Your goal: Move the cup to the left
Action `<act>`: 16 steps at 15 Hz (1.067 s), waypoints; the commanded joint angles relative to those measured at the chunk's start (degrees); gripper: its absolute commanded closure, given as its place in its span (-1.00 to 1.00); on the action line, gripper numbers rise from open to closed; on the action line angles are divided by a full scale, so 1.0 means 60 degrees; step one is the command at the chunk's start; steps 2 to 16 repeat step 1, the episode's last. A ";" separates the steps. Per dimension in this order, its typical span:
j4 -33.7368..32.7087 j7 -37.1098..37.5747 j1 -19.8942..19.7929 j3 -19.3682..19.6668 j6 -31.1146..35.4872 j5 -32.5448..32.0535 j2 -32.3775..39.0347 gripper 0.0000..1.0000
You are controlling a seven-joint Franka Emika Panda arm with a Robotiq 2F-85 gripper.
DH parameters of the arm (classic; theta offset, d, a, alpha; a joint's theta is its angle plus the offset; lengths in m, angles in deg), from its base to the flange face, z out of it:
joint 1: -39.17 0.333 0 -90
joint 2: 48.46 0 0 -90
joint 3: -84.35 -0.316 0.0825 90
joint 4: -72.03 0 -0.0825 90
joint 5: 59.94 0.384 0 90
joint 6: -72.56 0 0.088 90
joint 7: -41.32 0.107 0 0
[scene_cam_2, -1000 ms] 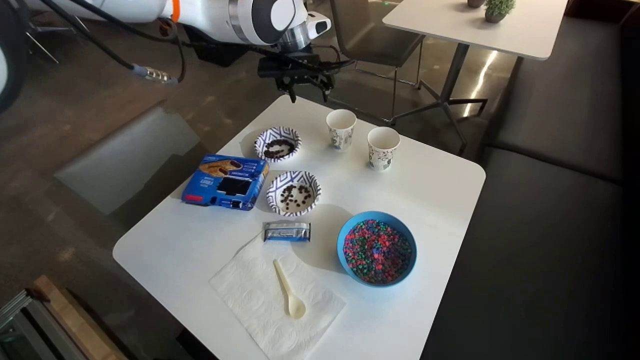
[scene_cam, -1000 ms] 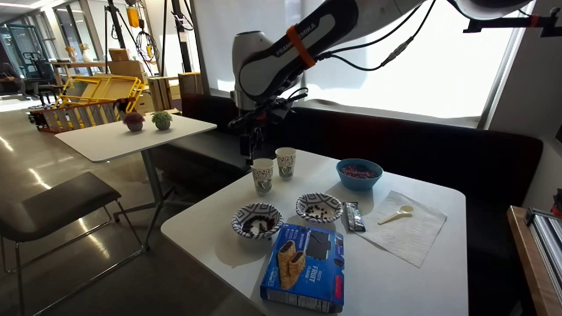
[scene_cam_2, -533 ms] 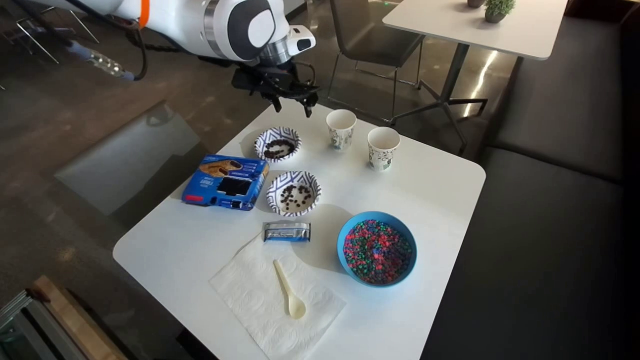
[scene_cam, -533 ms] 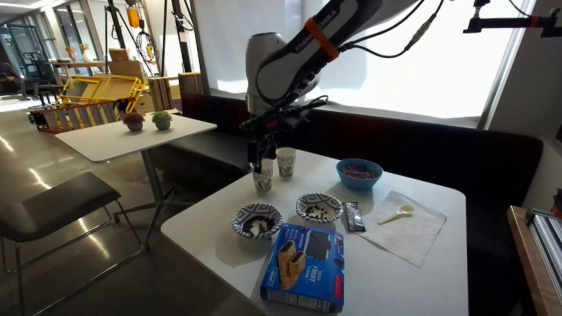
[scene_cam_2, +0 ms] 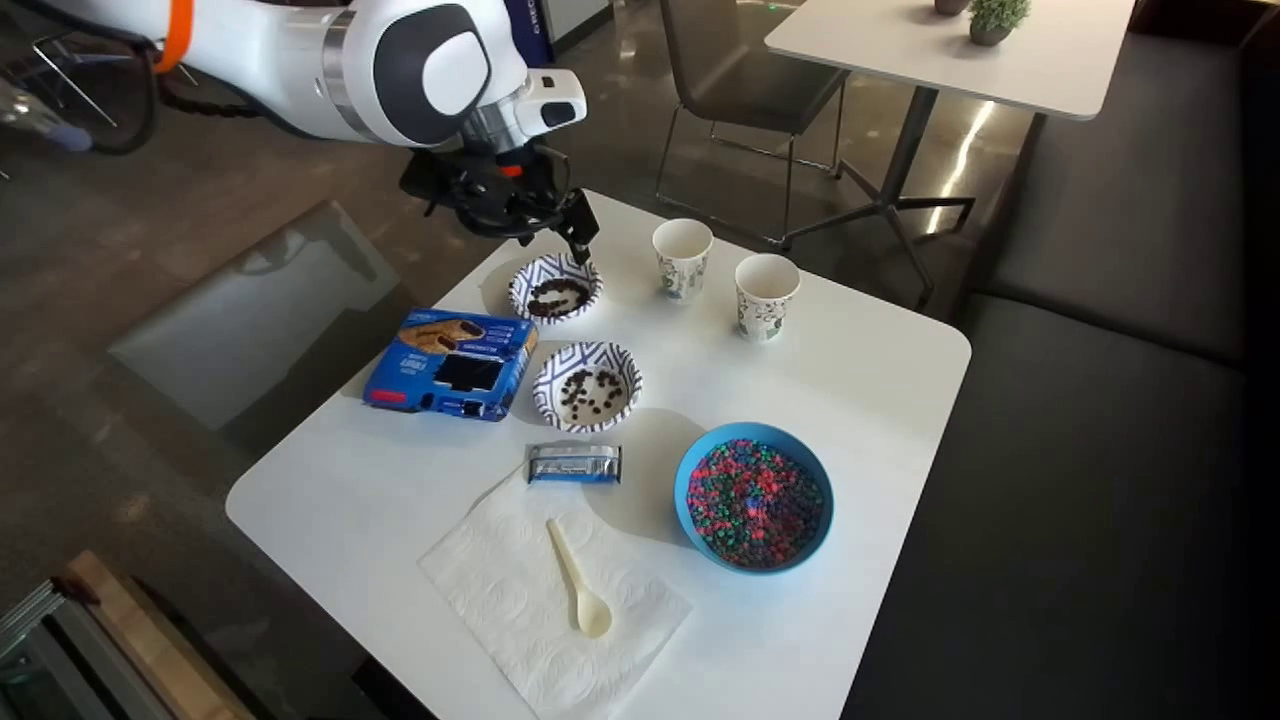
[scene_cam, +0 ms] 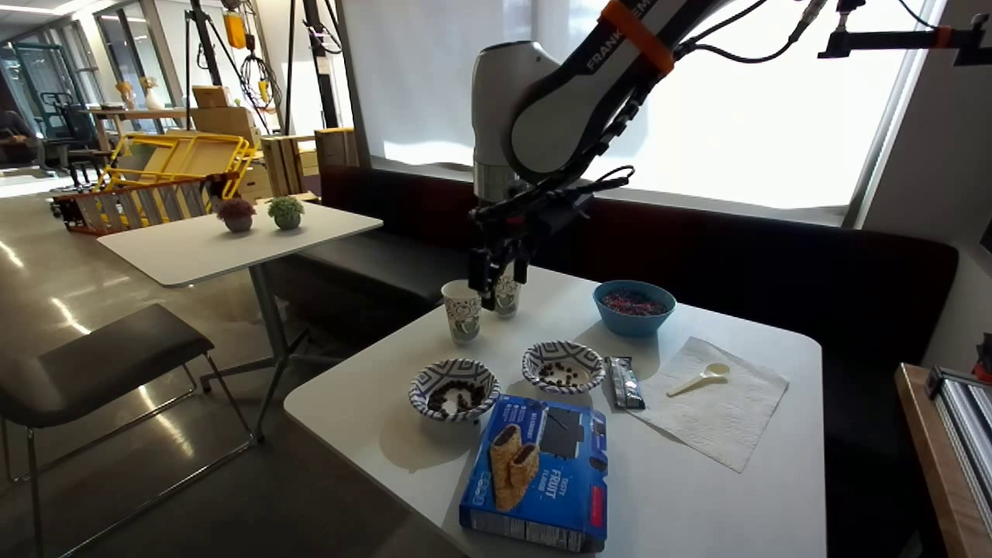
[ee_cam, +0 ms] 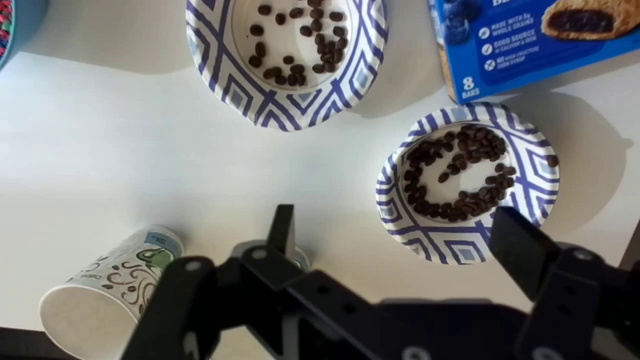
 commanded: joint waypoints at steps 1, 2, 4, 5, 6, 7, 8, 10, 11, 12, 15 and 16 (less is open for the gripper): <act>0.0083 -0.0001 -0.0001 0.0004 -0.0014 -0.0002 -0.0086 -1.00; 0.0083 -0.0001 -0.0001 0.0004 -0.0014 -0.0002 -0.0086 -1.00; 0.0083 -0.0001 -0.0001 0.0004 -0.0014 -0.0002 -0.0086 -1.00; 0.0083 -0.0001 -0.0001 0.0004 -0.0014 -0.0002 -0.0086 -1.00; 0.0083 -0.0001 -0.0001 0.0004 -0.0014 -0.0002 -0.0086 -1.00; 0.0083 -0.0001 -0.0001 0.0004 -0.0014 -0.0002 -0.0086 -1.00; 0.0083 -0.0001 -0.0001 0.0004 -0.0014 -0.0002 -0.0086 -1.00; 0.0083 -0.0001 -0.0001 0.0004 -0.0014 -0.0002 -0.0086 -1.00; 0.0083 -0.0001 -0.0001 0.0004 -0.0014 -0.0002 -0.0086 -1.00; 0.0083 -0.0001 -0.0001 0.0004 -0.0014 -0.0002 -0.0086 -1.00; 0.0083 -0.0001 -0.0001 0.0004 -0.0014 -0.0002 -0.0086 -1.00; 0.0083 -0.0001 -0.0001 0.0004 -0.0014 -0.0002 -0.0086 -1.00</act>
